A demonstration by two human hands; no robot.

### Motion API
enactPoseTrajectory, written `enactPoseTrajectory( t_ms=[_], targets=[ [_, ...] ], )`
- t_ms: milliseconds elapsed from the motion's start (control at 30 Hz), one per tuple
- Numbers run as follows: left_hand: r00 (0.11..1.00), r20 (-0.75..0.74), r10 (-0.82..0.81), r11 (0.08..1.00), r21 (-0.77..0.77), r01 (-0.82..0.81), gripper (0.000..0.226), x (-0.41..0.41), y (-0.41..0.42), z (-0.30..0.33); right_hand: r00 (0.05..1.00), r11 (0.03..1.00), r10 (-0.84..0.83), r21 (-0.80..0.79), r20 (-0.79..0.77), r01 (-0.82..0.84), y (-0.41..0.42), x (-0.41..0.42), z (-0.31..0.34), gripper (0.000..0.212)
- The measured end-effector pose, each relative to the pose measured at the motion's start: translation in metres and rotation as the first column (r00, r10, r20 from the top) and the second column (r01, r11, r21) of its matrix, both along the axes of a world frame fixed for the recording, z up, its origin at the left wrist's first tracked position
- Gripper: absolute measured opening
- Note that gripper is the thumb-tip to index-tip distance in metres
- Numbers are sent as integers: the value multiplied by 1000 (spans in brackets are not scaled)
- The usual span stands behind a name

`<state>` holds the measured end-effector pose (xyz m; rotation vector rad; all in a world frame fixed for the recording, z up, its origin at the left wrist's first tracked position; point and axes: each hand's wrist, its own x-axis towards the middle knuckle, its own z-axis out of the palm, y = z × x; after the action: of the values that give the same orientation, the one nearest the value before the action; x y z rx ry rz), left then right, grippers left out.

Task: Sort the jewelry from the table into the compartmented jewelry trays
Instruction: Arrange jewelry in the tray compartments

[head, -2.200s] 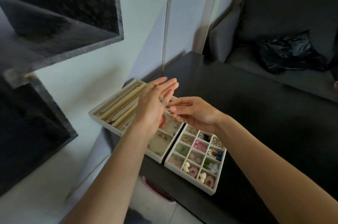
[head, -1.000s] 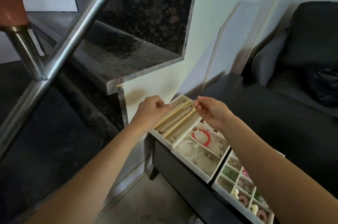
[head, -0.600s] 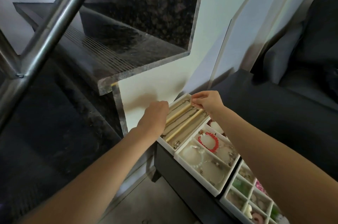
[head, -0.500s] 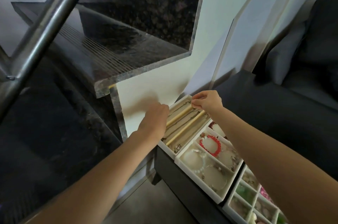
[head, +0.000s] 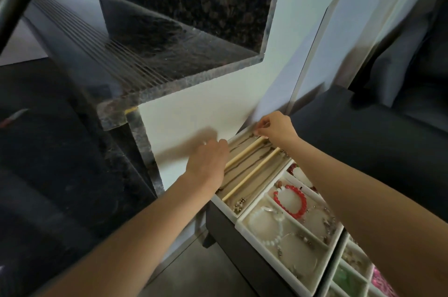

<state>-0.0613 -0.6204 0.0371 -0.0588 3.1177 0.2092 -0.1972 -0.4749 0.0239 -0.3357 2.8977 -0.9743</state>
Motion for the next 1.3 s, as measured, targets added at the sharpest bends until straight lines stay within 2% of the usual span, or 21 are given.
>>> enactPoseTrajectory(
  t_ms=[133,267,433,567,767,933,1000,1300],
  targets=[
    [999,49,-19,999,44,17,27,-7,-5,-5,998,989,58,139,-20,-55,-5,-8,-9,8],
    [994,85,-65,988,145,53,32,-16,-12,-15,991,959,133,253,-19,-124,-6,-10,-7,17],
    [993,88,-84,978,199,65,27,-22,-17,-19,968,877,249,428,-18,-217,1,-11,-5,31],
    [991,99,-87,978,196,66,26,-22,-18,-21,948,805,311,547,-64,-227,5,-6,-6,38],
    [994,55,-96,985,152,87,24,-19,-17,-21,926,780,356,586,-128,-219,7,6,-2,37],
    [990,120,-69,989,139,52,28,-22,-19,-21,891,679,452,663,-37,-317,4,19,1,52],
    [986,157,-57,992,123,38,31,-22,-19,-21,890,655,456,688,-30,-312,3,19,2,52],
    [985,154,-80,996,61,71,28,-3,-22,-12,900,608,435,746,-29,-271,-4,24,5,56]
  ],
)
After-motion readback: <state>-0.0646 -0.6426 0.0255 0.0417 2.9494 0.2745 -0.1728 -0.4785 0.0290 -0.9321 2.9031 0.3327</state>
